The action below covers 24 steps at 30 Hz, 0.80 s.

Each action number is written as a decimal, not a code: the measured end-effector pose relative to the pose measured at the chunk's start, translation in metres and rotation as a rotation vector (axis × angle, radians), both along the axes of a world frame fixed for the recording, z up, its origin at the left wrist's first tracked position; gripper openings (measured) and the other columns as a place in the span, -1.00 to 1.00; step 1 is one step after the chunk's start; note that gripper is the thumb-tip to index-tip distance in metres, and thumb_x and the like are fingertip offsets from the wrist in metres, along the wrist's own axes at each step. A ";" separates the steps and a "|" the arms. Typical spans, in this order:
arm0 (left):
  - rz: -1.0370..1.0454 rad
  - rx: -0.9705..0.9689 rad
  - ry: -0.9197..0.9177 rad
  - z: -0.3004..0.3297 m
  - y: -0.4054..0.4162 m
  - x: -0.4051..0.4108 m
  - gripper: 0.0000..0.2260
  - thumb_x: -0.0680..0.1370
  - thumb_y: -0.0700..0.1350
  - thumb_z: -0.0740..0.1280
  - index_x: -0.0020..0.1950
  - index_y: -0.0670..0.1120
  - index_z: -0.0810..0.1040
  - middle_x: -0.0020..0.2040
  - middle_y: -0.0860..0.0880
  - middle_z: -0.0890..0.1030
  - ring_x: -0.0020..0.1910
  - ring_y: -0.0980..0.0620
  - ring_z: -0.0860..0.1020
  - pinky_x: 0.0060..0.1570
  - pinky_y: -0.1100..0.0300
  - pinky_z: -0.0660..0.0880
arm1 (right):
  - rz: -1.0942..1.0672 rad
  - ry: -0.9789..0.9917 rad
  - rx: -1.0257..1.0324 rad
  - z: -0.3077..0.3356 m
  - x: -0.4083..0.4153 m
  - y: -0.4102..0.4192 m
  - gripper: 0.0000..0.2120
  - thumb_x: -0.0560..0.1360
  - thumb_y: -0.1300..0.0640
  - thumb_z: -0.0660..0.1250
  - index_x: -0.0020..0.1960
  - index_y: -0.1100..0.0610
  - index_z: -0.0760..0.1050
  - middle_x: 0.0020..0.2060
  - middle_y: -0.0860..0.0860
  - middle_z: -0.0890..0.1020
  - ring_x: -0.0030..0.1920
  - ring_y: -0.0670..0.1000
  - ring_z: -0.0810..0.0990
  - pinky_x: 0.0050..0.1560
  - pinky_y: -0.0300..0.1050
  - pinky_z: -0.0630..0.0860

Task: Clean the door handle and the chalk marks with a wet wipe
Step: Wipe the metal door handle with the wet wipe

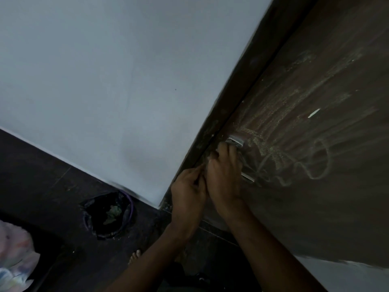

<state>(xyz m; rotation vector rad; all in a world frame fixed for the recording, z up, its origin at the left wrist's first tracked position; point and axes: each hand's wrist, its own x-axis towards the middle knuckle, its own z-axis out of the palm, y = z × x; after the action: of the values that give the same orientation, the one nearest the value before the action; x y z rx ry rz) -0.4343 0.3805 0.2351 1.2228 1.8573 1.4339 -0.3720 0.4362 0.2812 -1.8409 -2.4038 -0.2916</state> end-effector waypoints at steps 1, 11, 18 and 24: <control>0.001 -0.002 0.006 -0.001 0.000 -0.001 -0.73 0.53 -0.30 0.40 0.19 -0.10 0.71 0.01 -0.01 0.72 -0.05 0.12 0.65 -0.01 0.57 0.39 | 0.035 -0.027 0.005 -0.001 0.002 -0.002 -0.93 0.49 0.24 0.37 -0.09 0.15 0.64 0.13 0.10 0.58 0.16 0.15 0.54 0.06 0.05 0.54; -0.103 0.067 0.099 0.004 0.011 -0.006 -0.70 0.56 -0.28 0.40 0.26 -0.09 0.67 0.07 0.00 0.70 -0.02 0.26 0.55 0.01 0.61 0.33 | 0.182 0.263 0.114 -0.018 0.033 -0.010 -0.78 0.47 0.36 0.45 0.11 0.25 0.65 0.02 0.13 0.63 0.09 0.16 0.58 0.18 0.00 0.55; -0.089 0.046 0.073 0.002 0.015 -0.004 -0.82 0.55 -0.22 0.45 0.13 -0.13 0.72 0.00 -0.04 0.71 -0.06 0.07 0.65 0.02 0.54 0.43 | 0.120 0.404 0.232 -0.019 0.069 -0.021 -0.81 0.48 0.32 0.49 0.08 0.27 0.67 -0.03 0.14 0.67 -0.04 0.14 0.60 -0.01 -0.01 0.60; -0.048 0.090 0.106 0.008 0.016 -0.003 -0.84 0.55 -0.20 0.45 0.11 -0.12 0.73 -0.02 0.01 0.70 -0.07 0.23 0.58 -0.01 0.63 0.33 | 0.120 0.380 0.090 -0.016 0.029 -0.005 -0.71 0.48 0.37 0.41 0.19 0.27 0.63 0.09 0.17 0.63 0.13 0.21 0.56 0.07 0.12 0.59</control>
<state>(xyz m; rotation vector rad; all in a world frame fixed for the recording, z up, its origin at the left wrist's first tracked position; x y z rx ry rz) -0.4378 0.3966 0.2427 1.4021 1.8363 1.4666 -0.3433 0.4312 0.2650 -1.5425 -2.1866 -0.0335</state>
